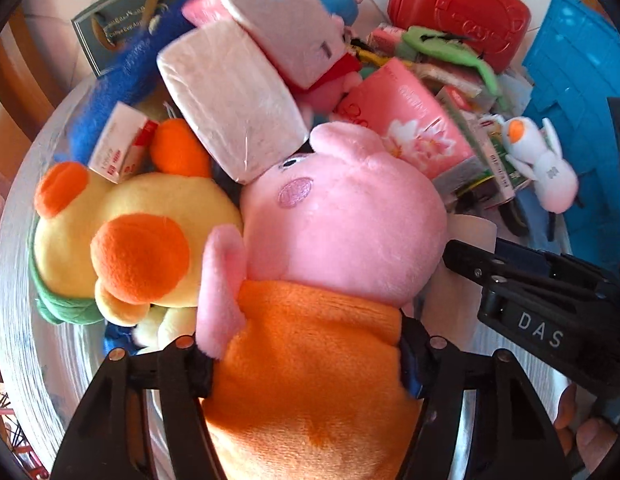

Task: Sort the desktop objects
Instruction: 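Grasp the pink pig plush with the left tool while the right tool grasps the white paper roll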

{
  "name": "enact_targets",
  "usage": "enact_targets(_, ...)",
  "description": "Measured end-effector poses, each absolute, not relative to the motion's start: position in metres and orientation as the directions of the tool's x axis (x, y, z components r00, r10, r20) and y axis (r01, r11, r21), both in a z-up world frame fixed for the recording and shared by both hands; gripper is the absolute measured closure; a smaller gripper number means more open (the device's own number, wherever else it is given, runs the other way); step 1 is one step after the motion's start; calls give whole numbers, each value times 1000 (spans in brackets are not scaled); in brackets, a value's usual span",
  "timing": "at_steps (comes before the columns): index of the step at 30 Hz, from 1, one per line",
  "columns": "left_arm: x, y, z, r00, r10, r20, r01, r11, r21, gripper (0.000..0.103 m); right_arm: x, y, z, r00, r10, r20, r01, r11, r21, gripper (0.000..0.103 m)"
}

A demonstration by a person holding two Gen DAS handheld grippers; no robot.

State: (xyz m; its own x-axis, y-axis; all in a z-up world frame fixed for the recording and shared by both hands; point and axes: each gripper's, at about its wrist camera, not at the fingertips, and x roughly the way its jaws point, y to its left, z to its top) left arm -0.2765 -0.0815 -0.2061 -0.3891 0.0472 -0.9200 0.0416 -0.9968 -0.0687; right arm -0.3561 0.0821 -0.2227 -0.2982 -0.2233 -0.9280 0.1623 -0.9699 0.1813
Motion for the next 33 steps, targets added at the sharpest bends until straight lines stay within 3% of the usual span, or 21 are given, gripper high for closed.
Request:
enact_targets(14, -238, -62, -95, -643, 24, -765, 4, -999, -35, 38, -294, 84, -101, -590, -207, -781, 203, -973, 105, 65)
enact_targets(15, -241, -58, -89, -648, 25, -761, 3, -999, -36, 38, -287, 84, -94, -603, -209, -770, 208, -973, 102, 68)
enact_targets(17, -234, -56, -80, -663, 25, -748, -2, -1000, -31, 38, -278, 81, -73, -632, -216, -744, 222, -971, 93, 103)
enact_targets(19, -231, -54, -76, -664, 26, -748, -5, -1000, -31, 38, -270, 84, -60, -653, -214, -726, 225, -971, 84, 102)
enact_targets(23, -224, -57, -85, -640, 9, -768, -1, -1000, -11, 38, -270, 84, -66, -590, -203, -781, 221, -972, 85, 101)
enact_targets(26, -222, -62, -118, -571, 9, -821, 10, -1000, -17, 38, -270, 84, -103, -487, -188, -853, 214, -972, 93, 86)
enact_targets(28, -216, -61, -146, -528, 15, -849, -1, -1000, -17, 38, -268, 84, -143, -390, -148, -909, 198, -977, 75, 33)
enact_targets(29, -212, -60, -159, -511, 9, -860, -6, -1000, -6, 38, -264, 85, -157, -363, -144, -920, 191, -978, 78, 27)
enact_targets(33, -197, -55, -205, -426, 25, -904, -22, -1000, -17, 38, -236, 100, -204, -332, -192, -924, 160, -976, 145, 30)
